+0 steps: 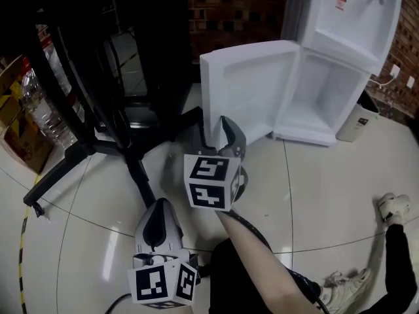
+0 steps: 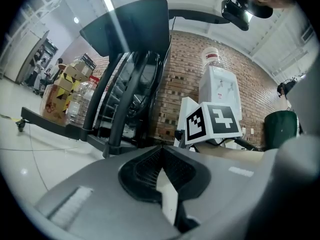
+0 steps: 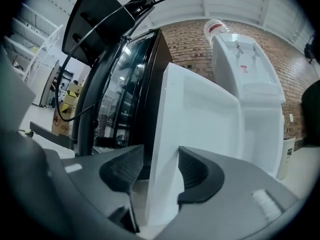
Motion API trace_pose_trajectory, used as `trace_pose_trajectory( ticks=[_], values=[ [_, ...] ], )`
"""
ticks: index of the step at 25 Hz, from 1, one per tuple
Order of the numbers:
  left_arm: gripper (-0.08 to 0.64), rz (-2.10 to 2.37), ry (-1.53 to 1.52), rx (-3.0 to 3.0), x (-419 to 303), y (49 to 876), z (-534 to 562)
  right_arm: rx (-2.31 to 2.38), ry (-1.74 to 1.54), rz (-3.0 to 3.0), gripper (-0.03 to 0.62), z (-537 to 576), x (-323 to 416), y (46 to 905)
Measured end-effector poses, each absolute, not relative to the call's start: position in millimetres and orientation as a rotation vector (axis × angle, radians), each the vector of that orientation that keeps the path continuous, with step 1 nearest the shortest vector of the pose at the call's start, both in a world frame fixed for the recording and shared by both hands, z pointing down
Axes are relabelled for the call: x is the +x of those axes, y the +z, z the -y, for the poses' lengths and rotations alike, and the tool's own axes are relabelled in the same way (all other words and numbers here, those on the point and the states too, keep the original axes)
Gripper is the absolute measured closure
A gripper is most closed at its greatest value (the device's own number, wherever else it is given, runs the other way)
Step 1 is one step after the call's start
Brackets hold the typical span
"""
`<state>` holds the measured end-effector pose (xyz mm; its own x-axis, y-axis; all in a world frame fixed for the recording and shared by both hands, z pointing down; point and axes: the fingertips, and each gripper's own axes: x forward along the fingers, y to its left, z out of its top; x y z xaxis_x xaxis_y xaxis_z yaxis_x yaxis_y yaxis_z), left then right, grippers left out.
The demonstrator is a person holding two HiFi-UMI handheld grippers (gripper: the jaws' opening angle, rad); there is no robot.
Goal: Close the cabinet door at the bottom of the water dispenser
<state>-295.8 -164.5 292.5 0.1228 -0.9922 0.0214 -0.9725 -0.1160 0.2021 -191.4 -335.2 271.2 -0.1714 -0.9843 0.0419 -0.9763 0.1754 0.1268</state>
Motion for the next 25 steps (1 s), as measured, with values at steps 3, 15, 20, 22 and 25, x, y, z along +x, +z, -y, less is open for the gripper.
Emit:
trace_pose_trajectory(
  ticks=[3,15,20,22,25],
  values=[
    [0.543,1.974,-0.168,2.208,-300,299,164,1.953,-0.119,2.307,0.390,342,-192,274],
    [0.543,1.958,-0.211,2.175,-305,303,173,1.971,-0.132,2.283,0.419,352,-188,275],
    [0.543,1.949,-0.223,2.195,-296,294,167,1.975,-0.095,2.254,0.416,336,-178,276],
    [0.543,1.944,-0.234,2.207,-290,288,163,1.971,-0.086,2.252,0.416,327,-172,277],
    [0.543,1.930,-0.247,2.234,-277,280,155,1.962,-0.080,2.251,0.413,311,-162,276]
  ],
)
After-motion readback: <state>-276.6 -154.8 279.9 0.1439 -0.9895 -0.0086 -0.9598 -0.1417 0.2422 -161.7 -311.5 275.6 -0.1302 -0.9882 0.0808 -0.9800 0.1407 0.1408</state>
